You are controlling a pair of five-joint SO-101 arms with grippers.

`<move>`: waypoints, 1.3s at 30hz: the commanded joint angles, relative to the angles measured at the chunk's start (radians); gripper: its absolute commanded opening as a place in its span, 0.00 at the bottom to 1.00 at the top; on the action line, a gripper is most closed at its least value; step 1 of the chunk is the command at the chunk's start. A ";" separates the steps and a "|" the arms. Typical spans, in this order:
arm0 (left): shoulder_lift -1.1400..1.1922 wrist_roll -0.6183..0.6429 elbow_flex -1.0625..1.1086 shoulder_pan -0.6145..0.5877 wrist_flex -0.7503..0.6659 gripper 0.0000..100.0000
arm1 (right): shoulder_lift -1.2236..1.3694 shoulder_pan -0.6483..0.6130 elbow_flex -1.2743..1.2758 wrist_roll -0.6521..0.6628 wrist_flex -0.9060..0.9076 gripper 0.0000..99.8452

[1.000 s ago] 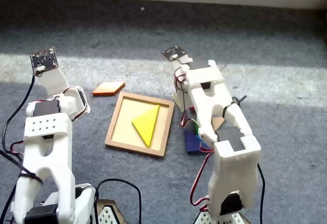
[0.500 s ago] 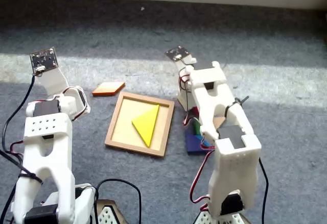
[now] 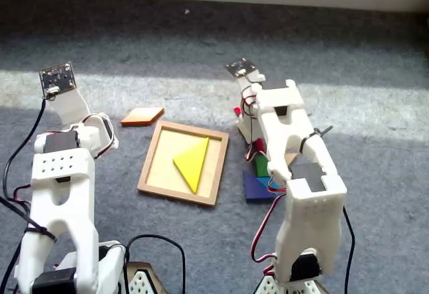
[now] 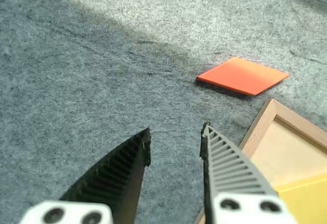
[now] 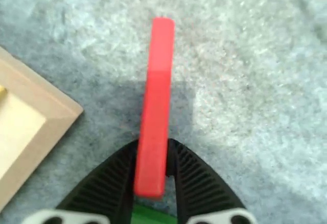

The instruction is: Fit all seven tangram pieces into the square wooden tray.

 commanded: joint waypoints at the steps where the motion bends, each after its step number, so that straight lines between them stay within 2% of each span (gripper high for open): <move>1: -0.030 0.006 -0.004 -0.004 -0.017 0.18 | -0.113 0.022 -0.015 0.003 0.004 0.01; 8: -0.030 0.006 -0.004 -0.005 -0.017 0.18 | -0.392 -0.019 0.139 0.002 0.013 0.01; 14: -0.030 0.006 -0.004 -0.007 -0.017 0.18 | -0.558 -0.170 0.243 0.011 0.013 0.01; 16: -0.030 0.006 -0.004 -0.008 -0.017 0.18 | -0.547 -0.222 0.251 0.014 0.012 0.01; 21: -0.030 0.006 -0.004 -0.008 -0.017 0.18 | -0.463 -0.343 0.249 0.189 0.012 0.01; 24: -0.030 0.006 -0.004 -0.008 -0.017 0.18 | -0.441 -0.392 0.248 0.245 -0.045 0.01; 35: -0.030 0.006 -0.004 -0.008 -0.015 0.18 | -0.430 -0.421 0.260 0.362 -0.309 0.01; 39: -0.030 0.006 -0.004 -0.008 -0.017 0.18 | -0.355 -0.418 0.251 0.362 -0.325 0.01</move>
